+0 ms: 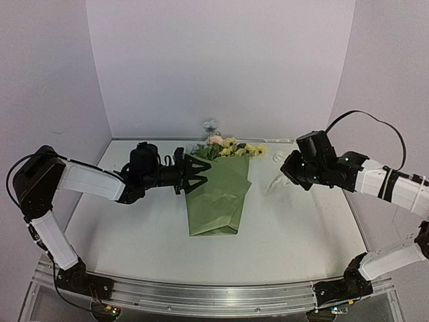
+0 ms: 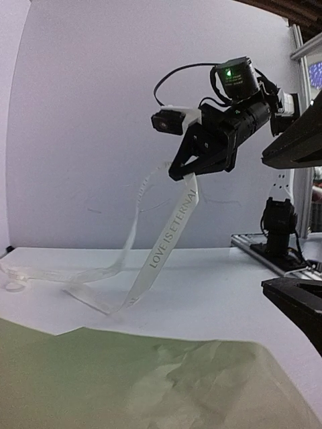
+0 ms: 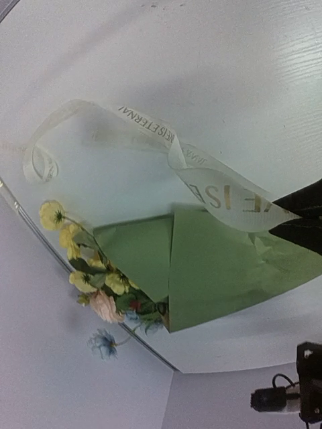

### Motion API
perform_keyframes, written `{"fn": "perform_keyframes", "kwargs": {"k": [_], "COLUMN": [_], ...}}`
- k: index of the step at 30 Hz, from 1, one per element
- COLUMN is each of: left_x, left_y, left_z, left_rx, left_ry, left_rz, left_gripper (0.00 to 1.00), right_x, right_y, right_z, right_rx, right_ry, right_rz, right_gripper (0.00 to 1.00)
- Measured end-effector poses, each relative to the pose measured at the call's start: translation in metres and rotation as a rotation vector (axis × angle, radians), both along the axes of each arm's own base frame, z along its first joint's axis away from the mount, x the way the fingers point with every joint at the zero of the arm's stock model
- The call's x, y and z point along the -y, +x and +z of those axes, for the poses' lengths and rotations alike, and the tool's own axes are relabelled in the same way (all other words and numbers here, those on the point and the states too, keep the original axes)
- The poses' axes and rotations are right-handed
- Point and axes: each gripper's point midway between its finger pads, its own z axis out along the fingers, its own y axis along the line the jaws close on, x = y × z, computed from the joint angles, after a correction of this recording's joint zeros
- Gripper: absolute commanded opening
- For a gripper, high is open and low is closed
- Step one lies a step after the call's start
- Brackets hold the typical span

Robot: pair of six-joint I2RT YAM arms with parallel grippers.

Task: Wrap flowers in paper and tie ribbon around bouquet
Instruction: Pick up the ribbon from the center of the board, then pass from the right arm to the left

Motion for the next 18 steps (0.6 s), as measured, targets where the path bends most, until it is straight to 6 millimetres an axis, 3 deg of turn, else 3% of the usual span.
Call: {"fn": "perform_keyframes", "kwargs": {"k": [3, 7, 13, 18], "left_x": [0.026, 0.045, 0.054, 0.055], "left_y": [-0.019, -0.03, -0.027, -0.024], "left_z": [-0.008, -0.019, -0.019, -0.01], "left_rx": [-0.074, -0.177, -0.297, -0.331], "left_ry": [-0.037, -0.1, -0.235, -0.3], "left_rz": [-0.047, -0.073, -0.047, -0.03], "left_gripper": [0.6, 0.65, 0.72, 0.74], "right_x": [-0.023, -0.049, -0.085, -0.093], "right_y": [-0.01, -0.027, -0.044, -0.054], "right_z": [0.02, 0.033, 0.05, 0.051], "right_rx": [0.047, 0.077, 0.101, 0.107], "right_ry": [0.011, 0.014, 0.02, 0.006], "right_rz": [0.062, 0.133, 0.221, 0.245], "right_gripper": [0.0, 0.0, 0.0, 0.0]}}
